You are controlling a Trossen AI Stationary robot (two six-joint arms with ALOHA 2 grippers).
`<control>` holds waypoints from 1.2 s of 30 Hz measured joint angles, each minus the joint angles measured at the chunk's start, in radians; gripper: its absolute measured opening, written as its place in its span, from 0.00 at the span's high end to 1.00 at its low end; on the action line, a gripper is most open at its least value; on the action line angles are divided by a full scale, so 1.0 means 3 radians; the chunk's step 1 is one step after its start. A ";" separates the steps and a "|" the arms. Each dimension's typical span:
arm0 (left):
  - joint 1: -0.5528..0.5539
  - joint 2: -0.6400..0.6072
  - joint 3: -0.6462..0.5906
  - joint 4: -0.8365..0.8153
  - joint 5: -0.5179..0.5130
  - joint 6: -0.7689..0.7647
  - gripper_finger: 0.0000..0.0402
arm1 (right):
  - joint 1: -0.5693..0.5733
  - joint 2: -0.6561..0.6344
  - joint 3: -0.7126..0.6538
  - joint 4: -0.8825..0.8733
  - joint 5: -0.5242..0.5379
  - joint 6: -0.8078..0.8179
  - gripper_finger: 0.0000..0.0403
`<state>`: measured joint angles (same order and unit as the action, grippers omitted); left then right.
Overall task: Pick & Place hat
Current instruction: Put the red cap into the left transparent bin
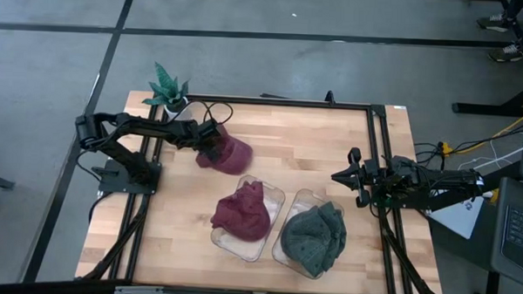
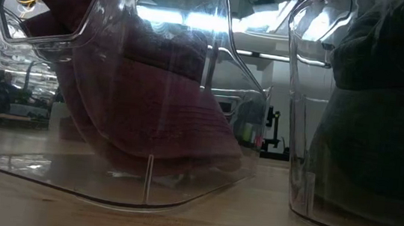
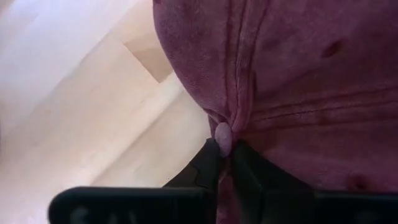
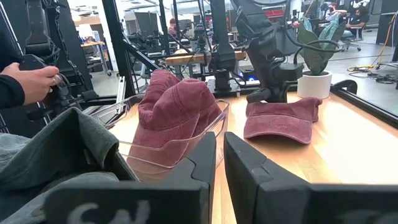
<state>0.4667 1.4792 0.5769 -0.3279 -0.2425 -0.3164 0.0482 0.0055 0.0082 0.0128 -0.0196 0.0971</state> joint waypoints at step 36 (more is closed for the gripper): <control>-0.0046 -0.1244 -0.0011 -0.0282 0.0722 -0.1276 0.96 | 0.0000 0.0000 0.0000 -0.0001 0.0000 -0.0001 0.92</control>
<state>0.4531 1.1059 0.5735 -0.4125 -0.0259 -0.6990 0.0483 0.0054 0.0082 0.0125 -0.0196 0.0968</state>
